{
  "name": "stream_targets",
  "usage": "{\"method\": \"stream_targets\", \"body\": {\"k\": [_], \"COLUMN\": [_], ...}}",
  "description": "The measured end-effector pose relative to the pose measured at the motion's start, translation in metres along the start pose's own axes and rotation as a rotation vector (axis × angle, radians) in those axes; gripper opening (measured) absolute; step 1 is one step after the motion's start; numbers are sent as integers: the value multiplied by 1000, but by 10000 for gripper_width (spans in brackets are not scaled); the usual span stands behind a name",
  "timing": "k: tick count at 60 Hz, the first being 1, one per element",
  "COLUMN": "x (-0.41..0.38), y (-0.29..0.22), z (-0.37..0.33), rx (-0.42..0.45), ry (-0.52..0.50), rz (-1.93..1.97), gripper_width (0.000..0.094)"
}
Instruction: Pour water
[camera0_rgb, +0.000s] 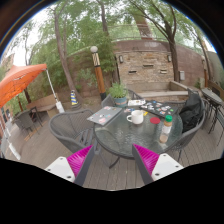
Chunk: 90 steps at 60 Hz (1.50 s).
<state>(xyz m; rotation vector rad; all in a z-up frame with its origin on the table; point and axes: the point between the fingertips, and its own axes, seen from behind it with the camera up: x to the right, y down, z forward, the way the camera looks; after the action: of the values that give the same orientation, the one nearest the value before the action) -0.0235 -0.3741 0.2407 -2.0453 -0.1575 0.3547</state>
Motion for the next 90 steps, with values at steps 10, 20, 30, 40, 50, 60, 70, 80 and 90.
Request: {"method": "stream_targets", "body": {"k": [10,20,30,40,50,60,70,80,90], "x": [-3,-2,48,128,222,292,307,316,318], "y": [5,13,19,25,10,-2,-30,-40,-38], "z": [6,9,20,61,131,210,259,292,298], "rx": [-1,0,5,18,115,210,332,350,374], "ry": [99,163,231,256,271,254,200,184,184], "rz": [18,61,75,82,-25,-12,-16,-47,-65], "gripper_width": [830,829,828,829,830,828,814,478,460]}}
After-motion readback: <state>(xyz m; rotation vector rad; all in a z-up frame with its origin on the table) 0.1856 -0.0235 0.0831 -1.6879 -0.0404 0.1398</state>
